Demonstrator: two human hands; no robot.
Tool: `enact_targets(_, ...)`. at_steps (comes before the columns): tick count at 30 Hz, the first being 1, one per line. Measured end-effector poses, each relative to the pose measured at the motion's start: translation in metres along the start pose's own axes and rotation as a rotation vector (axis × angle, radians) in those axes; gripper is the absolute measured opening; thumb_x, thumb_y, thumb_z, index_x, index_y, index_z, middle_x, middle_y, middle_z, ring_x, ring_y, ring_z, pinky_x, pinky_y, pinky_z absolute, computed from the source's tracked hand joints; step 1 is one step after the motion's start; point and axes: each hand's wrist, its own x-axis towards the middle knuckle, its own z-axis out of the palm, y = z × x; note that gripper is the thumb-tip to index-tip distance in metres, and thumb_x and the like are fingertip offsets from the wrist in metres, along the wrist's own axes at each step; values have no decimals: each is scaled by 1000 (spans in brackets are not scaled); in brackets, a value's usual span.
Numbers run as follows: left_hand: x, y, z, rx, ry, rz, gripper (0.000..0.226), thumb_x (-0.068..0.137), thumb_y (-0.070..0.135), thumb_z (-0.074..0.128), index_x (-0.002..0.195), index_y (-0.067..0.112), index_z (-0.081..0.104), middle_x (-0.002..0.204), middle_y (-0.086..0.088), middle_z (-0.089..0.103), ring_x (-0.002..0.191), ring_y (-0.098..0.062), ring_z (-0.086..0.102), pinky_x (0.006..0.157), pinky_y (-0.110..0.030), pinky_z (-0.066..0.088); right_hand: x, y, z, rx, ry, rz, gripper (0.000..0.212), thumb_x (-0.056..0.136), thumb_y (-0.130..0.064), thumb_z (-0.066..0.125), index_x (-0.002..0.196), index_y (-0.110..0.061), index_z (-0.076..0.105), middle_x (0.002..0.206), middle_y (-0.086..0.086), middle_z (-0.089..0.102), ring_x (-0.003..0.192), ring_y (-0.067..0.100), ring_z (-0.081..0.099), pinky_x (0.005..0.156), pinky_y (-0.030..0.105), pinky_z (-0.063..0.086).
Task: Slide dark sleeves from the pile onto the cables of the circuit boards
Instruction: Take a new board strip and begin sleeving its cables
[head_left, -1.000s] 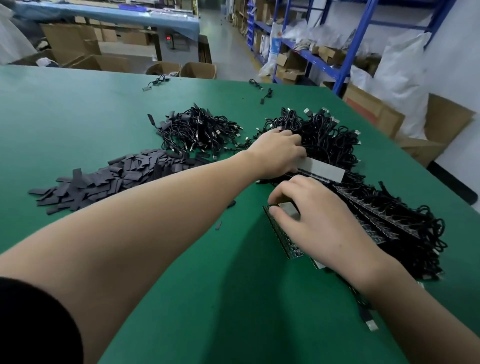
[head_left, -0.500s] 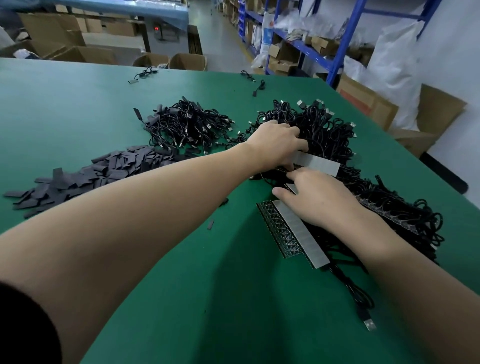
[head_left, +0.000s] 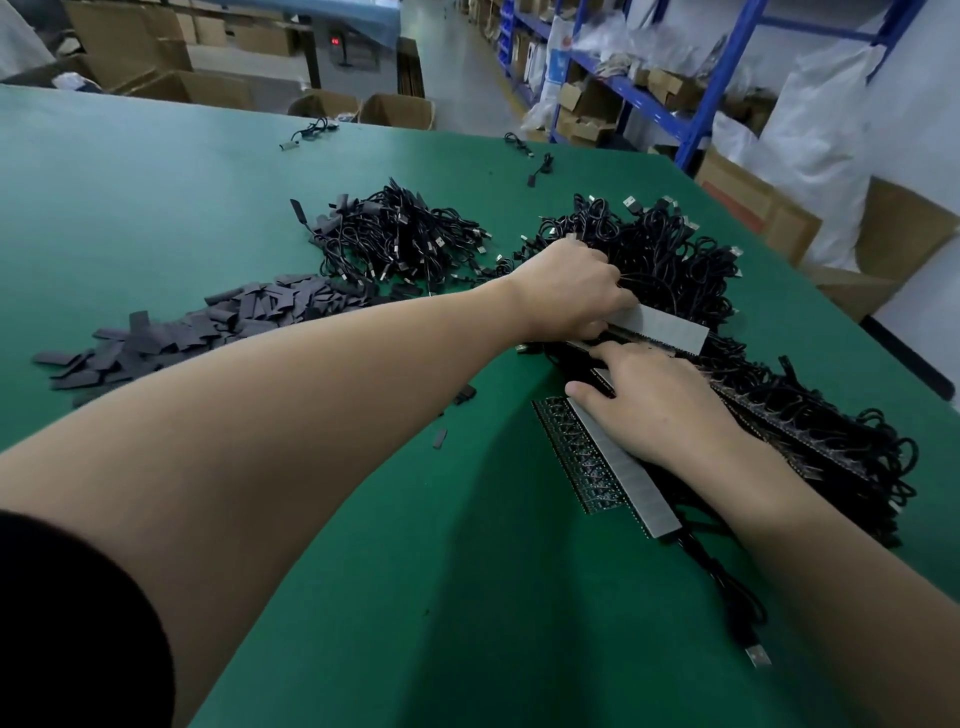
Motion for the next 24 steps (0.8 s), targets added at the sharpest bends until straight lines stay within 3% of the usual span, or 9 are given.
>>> enact_targets(4,2,-10,-8,-14,-10,93,41,103,25,40,138,28,60,100,-3,71,93,-29,66,64,-34,42,2,2,1,-1,-10,10,58,103,-57,45,141,-15,54,135,7,62,126,29,57,103,45,42)
enact_targets(6,4,-16,-11,0,-13,118,39,102,27,42,136,20,60,100,-5,71,94,-31,66,65,-36,45,3,4,2,-4,-14,12,59,103,-58,45,141,-13,54,136,8,60,129,29,54,104,45,42)
enact_targets(9,10,-13,-11,63,-42,109,38,95,30,46,125,9,54,87,-6,66,81,-31,62,63,-41,50,4,5,2,-13,8,3,61,103,-57,46,141,-11,55,140,9,55,133,29,49,107,47,43)
enact_targets(13,16,-5,-4,44,65,35,49,94,34,45,135,6,41,78,-5,57,66,-27,56,49,-36,33,4,6,5,-28,27,14,62,103,-56,46,142,-8,53,140,10,53,133,30,48,107,44,43)
enact_targets(17,21,5,4,40,101,-124,54,99,34,45,146,9,36,99,-7,58,84,-27,54,59,-37,32,10,7,6,-12,-17,42,69,103,-56,45,149,-4,45,152,15,44,145,31,37,117,44,36)
enact_targets(20,18,7,15,25,120,-119,44,102,28,43,143,13,42,117,-10,59,99,-29,58,71,-38,39,16,6,5,-9,-56,66,72,103,-59,43,149,-4,43,156,16,39,148,32,34,116,44,33)
enact_targets(24,15,-2,16,-14,128,-148,37,103,21,47,139,16,48,127,-10,58,111,-30,56,80,-39,41,25,6,2,-26,-64,85,78,103,-61,40,155,-4,34,165,16,28,154,31,24,120,43,29)
